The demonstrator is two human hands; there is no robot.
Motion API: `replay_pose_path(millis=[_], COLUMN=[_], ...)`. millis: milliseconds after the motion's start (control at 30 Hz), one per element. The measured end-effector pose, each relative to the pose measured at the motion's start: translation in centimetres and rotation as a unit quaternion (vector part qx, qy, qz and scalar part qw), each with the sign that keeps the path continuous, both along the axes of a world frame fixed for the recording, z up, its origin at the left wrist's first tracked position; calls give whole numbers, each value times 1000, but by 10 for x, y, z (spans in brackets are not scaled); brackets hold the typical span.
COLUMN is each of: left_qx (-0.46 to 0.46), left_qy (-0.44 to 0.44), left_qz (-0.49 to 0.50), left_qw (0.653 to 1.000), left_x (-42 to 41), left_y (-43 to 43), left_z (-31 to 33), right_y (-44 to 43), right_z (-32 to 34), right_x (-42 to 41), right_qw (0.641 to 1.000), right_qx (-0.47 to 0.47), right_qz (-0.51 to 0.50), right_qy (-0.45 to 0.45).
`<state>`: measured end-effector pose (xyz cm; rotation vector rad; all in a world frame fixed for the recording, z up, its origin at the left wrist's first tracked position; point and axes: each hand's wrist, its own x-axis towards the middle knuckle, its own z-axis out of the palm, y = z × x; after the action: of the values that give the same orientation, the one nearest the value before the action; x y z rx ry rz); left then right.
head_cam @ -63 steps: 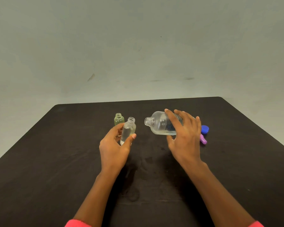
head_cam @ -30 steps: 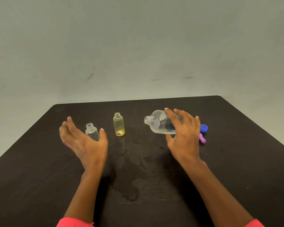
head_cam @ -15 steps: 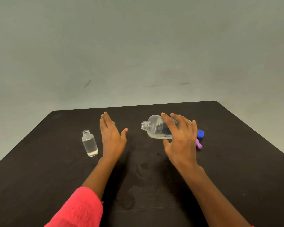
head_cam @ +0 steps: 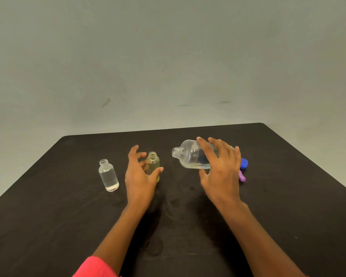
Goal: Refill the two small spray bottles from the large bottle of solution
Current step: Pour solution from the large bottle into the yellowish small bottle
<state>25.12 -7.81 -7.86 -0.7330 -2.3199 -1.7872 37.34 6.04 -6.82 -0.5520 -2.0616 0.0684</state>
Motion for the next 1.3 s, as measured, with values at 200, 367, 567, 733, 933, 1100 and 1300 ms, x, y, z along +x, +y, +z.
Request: replay_pose_path(millis=[200, 367, 567, 733, 933, 1100, 1300], left_qx=[56, 51, 31, 29, 19, 19, 23], left_qy=[-17, 16, 49, 57, 49, 44, 44], left_qz=[-46, -54, -56, -52, -61, -63, -54], left_qw=[997, 997, 997, 997, 997, 997, 997], left_x=[31, 34, 38, 37, 36, 35, 35], left_y=[-15, -19, -20, -21, -21, -21, -20], left_z=[-3, -6, -3, -3, -6, -5, -3], right_y=[0, 0, -2, -3, -2, -2, -2], right_z=[-2, -2, -3, -2, -2, -3, -3], right_x=[0, 0, -1, 0, 0, -1, -1], right_qw=[1000, 999, 999, 999, 999, 999, 999], right_qx=[14, 28, 35, 39, 40, 49, 50], right_qz=[-7, -12, -13, -13, -5, 1, 5], right_qy=[-12, -11, -9, -9, -12, -13, -18])
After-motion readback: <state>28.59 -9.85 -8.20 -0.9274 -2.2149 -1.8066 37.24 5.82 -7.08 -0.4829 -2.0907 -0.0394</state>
